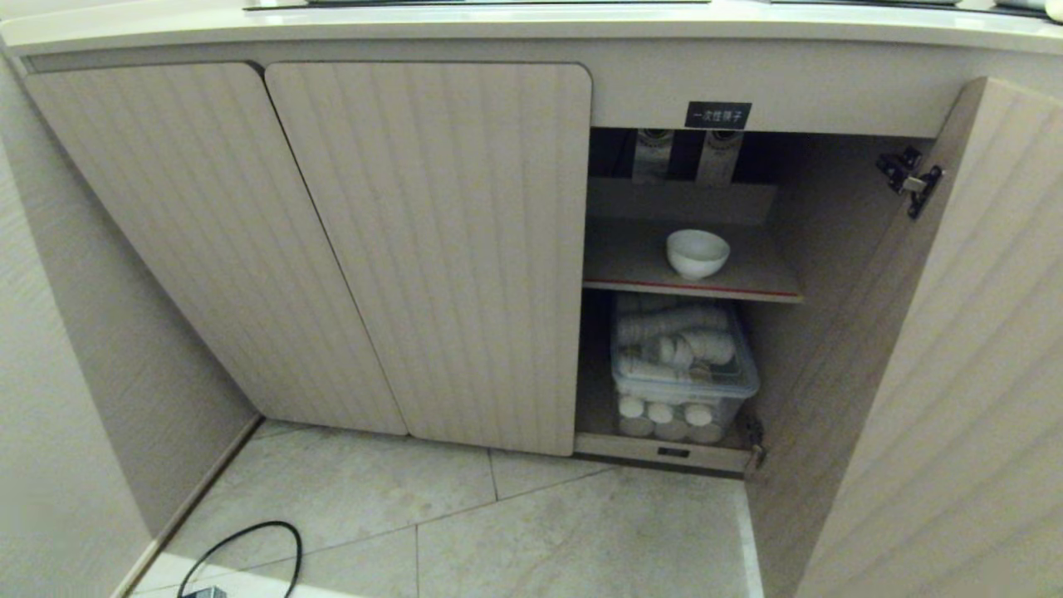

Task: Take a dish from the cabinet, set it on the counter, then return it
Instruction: Close the cabinet door

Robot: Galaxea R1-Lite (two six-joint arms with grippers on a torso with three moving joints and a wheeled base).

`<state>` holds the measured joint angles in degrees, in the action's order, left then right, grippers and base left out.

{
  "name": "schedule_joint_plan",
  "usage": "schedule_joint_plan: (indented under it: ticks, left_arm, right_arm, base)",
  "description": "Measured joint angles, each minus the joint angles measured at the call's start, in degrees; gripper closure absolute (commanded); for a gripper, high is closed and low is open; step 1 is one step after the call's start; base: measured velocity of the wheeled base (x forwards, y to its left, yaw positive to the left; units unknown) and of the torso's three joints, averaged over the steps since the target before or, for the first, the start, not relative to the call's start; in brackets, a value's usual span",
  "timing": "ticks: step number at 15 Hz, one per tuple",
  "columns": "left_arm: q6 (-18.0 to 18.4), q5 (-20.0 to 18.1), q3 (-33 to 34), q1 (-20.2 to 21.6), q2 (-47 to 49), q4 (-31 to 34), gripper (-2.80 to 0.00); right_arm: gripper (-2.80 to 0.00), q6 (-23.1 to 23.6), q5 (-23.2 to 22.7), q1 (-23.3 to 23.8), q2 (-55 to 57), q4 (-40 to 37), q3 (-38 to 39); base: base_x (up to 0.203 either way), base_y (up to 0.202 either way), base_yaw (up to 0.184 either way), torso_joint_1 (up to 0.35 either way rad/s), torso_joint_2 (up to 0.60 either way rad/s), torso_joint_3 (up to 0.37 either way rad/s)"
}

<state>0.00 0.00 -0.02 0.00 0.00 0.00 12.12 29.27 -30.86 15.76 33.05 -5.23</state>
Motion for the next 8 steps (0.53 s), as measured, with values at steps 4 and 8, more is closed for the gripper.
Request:
schedule_joint_plan:
  ticks: [4, 8]
  left_arm:
    - [0.0, 0.0, 0.0, 0.0, 0.0, 0.0, 0.0]
    - [0.0, 0.0, 0.0, 0.0, 0.0, 0.0, 0.0]
  right_arm:
    - [0.0, 0.3, -1.6, -1.7, 0.0, -3.5, -0.9]
    - [0.0, 0.6, -1.6, -4.0, -0.1, -10.0, -3.4]
  base:
    - [0.0, 0.0, 0.0, 0.0, 0.0, 0.0]
    - [0.0, 0.0, 0.0, 0.0, 0.0, 0.0]
